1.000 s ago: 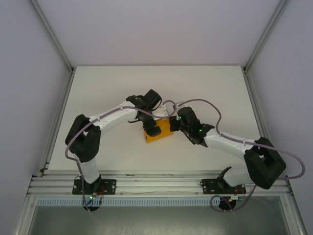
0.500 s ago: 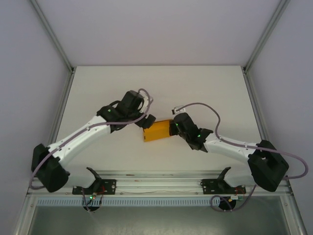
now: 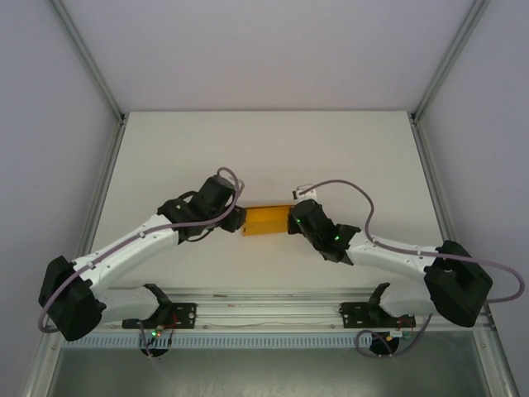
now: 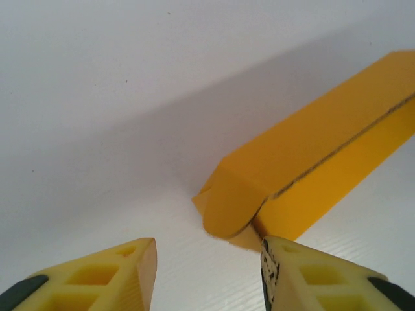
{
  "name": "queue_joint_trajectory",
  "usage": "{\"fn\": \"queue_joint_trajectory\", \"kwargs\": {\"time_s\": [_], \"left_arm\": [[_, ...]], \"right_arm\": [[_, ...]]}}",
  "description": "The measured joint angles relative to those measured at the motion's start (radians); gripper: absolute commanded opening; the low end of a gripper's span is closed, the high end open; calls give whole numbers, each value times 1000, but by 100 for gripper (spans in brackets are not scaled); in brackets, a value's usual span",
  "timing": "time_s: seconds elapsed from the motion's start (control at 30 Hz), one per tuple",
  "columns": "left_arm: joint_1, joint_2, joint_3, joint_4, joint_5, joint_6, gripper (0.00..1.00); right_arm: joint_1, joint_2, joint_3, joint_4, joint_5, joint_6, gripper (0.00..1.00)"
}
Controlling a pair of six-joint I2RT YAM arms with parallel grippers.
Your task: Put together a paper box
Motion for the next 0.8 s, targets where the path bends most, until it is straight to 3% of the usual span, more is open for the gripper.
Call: {"fn": "queue_joint_trajectory", "kwargs": {"time_s": [0.47,0.57,0.63,0.8], "left_arm": [[0,74,2,45,-2,-2,33],[0,93,2,51,-3,4,22],[0,98,2,61,-4,8,4],[-6,98,13,57,-4,1,2]], "right_arm": [[22,15,18,-22,35,-2,0],[22,14,18,-23,35,-2,0],[22,13,18,-25,33,-2,0],[24,13,24,-37,34,-2,0]]}}
